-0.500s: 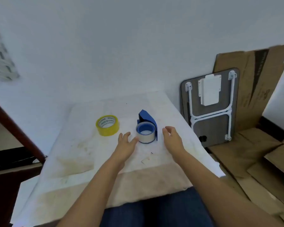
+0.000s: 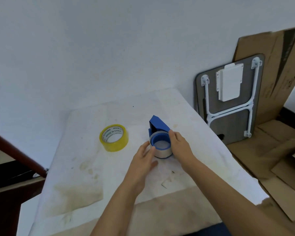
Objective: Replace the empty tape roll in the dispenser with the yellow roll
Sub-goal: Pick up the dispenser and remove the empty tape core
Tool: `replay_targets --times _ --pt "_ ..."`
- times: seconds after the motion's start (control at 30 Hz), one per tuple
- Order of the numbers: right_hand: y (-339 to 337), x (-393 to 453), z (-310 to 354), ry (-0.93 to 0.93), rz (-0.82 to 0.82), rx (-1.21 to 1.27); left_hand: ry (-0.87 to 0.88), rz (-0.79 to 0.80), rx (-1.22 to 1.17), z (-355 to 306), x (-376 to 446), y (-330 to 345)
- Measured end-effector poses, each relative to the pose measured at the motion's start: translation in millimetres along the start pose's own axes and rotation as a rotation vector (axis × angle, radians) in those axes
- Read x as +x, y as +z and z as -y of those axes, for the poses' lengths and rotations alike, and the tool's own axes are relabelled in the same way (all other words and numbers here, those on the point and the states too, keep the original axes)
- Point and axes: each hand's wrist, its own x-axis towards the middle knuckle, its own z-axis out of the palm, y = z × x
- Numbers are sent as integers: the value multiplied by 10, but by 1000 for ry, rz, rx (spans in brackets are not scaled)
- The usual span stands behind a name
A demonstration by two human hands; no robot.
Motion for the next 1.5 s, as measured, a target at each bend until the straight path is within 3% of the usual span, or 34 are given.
replay_targets --times 0.2,0.4,0.63,0.87,1.07,1.5 --pt "97 -44 -67 5 -16 152 16 13 -82 -26 -71 -135" --pt "37 -143 41 117 88 415 10 45 -74 -79 -104 -316" --pt "-53 -349 151 186 320 585 -33 162 0 -123 -244 -478" --pt "-141 -583 151 240 375 496 41 227 106 -191 -448 -562" --pt "-143 -680 133 247 381 644 30 264 -9 -170 -590 -450" --pt "-395 -696 108 184 501 338 -14 151 176 -265 -593 -525"
